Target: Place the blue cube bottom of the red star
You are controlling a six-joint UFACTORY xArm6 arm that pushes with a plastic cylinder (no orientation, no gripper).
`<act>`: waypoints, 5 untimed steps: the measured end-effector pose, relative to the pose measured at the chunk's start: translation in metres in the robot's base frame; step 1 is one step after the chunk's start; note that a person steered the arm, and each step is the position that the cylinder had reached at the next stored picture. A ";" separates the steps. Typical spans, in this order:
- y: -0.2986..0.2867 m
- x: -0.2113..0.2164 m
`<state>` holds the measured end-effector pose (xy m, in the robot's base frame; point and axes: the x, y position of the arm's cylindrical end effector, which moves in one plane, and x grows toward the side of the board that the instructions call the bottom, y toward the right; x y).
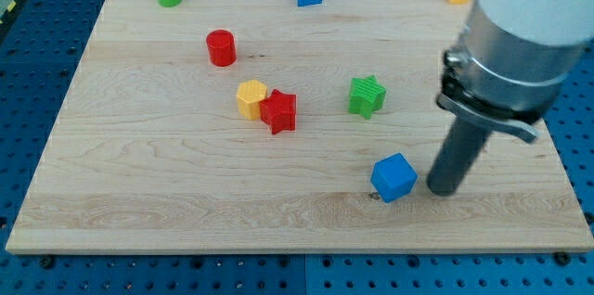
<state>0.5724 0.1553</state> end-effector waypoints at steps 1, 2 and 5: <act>-0.034 0.002; -0.065 -0.027; -0.142 -0.035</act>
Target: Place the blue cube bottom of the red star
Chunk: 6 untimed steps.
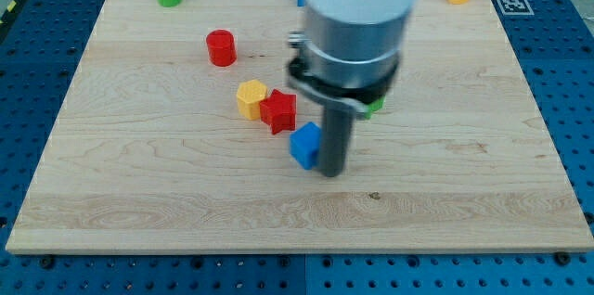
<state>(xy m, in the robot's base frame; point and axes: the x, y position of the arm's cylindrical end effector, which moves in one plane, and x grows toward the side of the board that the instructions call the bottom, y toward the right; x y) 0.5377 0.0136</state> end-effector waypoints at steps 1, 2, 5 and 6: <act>-0.035 0.000; -0.020 0.003; 0.015 -0.030; -0.022 -0.027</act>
